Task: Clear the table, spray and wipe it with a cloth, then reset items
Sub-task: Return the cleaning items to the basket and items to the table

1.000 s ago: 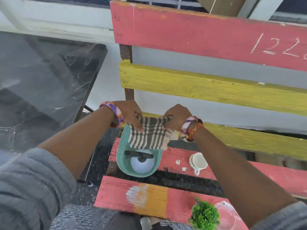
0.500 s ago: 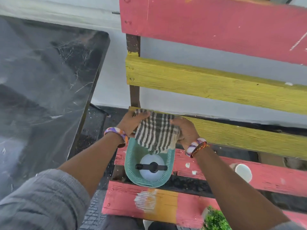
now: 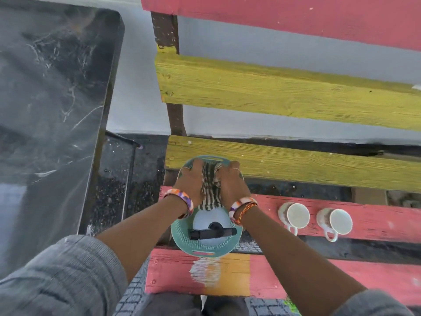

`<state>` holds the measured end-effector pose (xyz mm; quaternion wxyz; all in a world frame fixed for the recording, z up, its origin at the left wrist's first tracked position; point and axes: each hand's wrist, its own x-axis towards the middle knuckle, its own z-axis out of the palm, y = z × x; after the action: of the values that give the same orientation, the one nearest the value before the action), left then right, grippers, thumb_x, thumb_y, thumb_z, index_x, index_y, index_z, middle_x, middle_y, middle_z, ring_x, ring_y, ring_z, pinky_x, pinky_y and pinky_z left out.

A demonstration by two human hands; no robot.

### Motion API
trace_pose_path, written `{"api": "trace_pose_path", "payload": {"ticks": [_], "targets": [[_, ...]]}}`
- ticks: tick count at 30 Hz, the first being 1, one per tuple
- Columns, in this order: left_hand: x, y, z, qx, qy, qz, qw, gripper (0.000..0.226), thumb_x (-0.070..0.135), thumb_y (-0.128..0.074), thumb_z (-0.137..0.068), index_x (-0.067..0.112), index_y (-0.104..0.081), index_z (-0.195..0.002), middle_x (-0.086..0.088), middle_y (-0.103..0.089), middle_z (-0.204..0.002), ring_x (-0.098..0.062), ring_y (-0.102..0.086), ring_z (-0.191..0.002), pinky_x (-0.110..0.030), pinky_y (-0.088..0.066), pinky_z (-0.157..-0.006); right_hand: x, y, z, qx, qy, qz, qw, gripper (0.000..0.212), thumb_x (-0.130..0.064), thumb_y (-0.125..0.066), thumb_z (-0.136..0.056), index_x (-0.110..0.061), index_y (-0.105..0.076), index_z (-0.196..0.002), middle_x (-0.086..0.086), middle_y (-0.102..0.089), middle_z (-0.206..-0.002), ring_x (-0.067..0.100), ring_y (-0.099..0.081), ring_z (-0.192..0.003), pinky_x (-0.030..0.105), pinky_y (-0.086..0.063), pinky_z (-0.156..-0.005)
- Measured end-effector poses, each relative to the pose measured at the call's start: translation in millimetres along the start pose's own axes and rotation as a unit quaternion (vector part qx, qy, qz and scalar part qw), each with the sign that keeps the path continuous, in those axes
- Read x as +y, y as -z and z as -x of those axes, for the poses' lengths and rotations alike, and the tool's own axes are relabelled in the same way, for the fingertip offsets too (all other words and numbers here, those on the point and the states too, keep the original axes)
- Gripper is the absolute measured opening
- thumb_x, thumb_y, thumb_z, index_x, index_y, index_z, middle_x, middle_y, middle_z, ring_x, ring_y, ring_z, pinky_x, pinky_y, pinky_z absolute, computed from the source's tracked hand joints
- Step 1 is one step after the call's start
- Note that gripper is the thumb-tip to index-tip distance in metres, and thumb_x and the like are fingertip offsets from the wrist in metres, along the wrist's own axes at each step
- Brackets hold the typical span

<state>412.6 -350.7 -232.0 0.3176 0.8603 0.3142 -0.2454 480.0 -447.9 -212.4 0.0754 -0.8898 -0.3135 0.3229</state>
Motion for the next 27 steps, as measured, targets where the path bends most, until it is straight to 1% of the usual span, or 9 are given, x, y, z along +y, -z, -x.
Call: {"api": "trace_pose_path", "payload": {"ticks": [6,8,10,12,14,16,18,24,27], "targets": [[4,-1,0,0.004,-0.021,-0.198,0.98,0.039,0.008,-0.045,-0.089,0.009,-0.04,-0.129,-0.008,-0.039,-0.137,-0.032,-0.059,-0.104,-0.031,-0.04,-0.069,-4,-3,3,0.018,0.009,0.134,0.991,0.04,0.001,-0.045,-0.09,-0.005,-0.041,-0.13,0.018,-0.022,-0.145,0.037,-0.035,-0.129,0.045,-0.048,-0.092],[4,-7,-4,-0.024,-0.07,-0.22,0.973,0.036,0.006,-0.042,-0.09,0.007,-0.045,-0.126,-0.012,-0.044,-0.131,-0.033,-0.06,-0.105,-0.038,-0.047,-0.074,-3,-5,1,-0.015,0.047,0.173,0.984,0.037,0.003,-0.045,-0.089,-0.001,-0.046,-0.125,0.02,-0.036,-0.138,0.036,-0.037,-0.128,0.045,-0.046,-0.095],[-1,-16,-10,-0.13,-0.127,-0.277,0.943,0.035,0.007,-0.042,-0.09,0.006,-0.05,-0.124,-0.014,-0.054,-0.126,-0.03,-0.058,-0.109,-0.036,-0.048,-0.085,0,-10,-1,-0.095,0.065,0.195,0.974,0.033,0.004,-0.045,-0.088,0.001,-0.051,-0.12,0.019,-0.049,-0.128,0.036,-0.048,-0.121,0.045,-0.047,-0.092],[-8,-23,-14,-0.229,-0.117,-0.322,0.911,0.037,0.011,-0.043,-0.092,0.008,-0.048,-0.129,-0.01,-0.055,-0.131,-0.027,-0.055,-0.116,-0.032,-0.045,-0.092,5,-14,-1,-0.178,0.068,0.217,0.957,0.029,0.004,-0.044,-0.089,0.001,-0.057,-0.116,0.019,-0.059,-0.12,0.034,-0.058,-0.11,0.041,-0.05,-0.087],[-7,-21,-16,-0.236,-0.107,-0.322,0.911,0.035,0.013,-0.043,-0.092,0.009,-0.05,-0.126,-0.01,-0.058,-0.126,-0.027,-0.057,-0.111,-0.032,-0.045,-0.089,8,-15,1,-0.19,0.08,0.21,0.956,0.027,0.004,-0.044,-0.09,0.002,-0.058,-0.112,0.02,-0.063,-0.114,0.033,-0.062,-0.102,0.039,-0.051,-0.08],[4,-7,-15,-0.187,-0.138,-0.3,0.925,0.029,0.012,-0.043,-0.091,0.006,-0.056,-0.116,-0.009,-0.064,-0.1,-0.026,-0.057,-0.089,-0.029,-0.045,-0.078,9,-8,4,-0.137,0.09,0.161,0.973,0.027,0.002,-0.042,-0.09,0.0,-0.057,-0.112,0.019,-0.062,-0.112,0.035,-0.063,-0.101,0.042,-0.052,-0.079],[24,12,-11,-0.125,-0.169,-0.282,0.936,0.027,0.013,-0.044,-0.09,0.005,-0.06,-0.11,-0.006,-0.061,-0.088,-0.026,-0.057,-0.085,-0.029,-0.047,-0.077,13,7,12,-0.066,0.092,0.105,0.988,0.028,-0.002,-0.044,-0.088,-0.005,-0.057,-0.112,0.016,-0.062,-0.111,0.034,-0.062,-0.103,0.043,-0.053,-0.08],[109,47,6,-0.03,-0.226,-0.225,0.947,0.031,0.02,-0.043,-0.093,0.007,-0.052,-0.12,-0.015,-0.059,-0.121,-0.032,-0.056,-0.112,-0.033,-0.044,-0.082,70,69,48,0.126,0.029,-0.074,0.989,0.035,-0.01,-0.048,-0.09,-0.018,-0.059,-0.122,0.006,-0.06,-0.128,0.028,-0.057,-0.113,0.042,-0.049,-0.091],[155,36,21,-0.024,-0.257,-0.217,0.941,0.035,0.023,-0.042,-0.095,0.009,-0.049,-0.126,-0.012,-0.055,-0.128,-0.029,-0.055,-0.115,-0.029,-0.042,-0.082,125,81,62,0.151,-0.048,-0.089,0.983,0.032,-0.01,-0.05,-0.09,-0.021,-0.062,-0.117,0.003,-0.06,-0.128,0.026,-0.058,-0.111,0.042,-0.05,-0.091]]}}
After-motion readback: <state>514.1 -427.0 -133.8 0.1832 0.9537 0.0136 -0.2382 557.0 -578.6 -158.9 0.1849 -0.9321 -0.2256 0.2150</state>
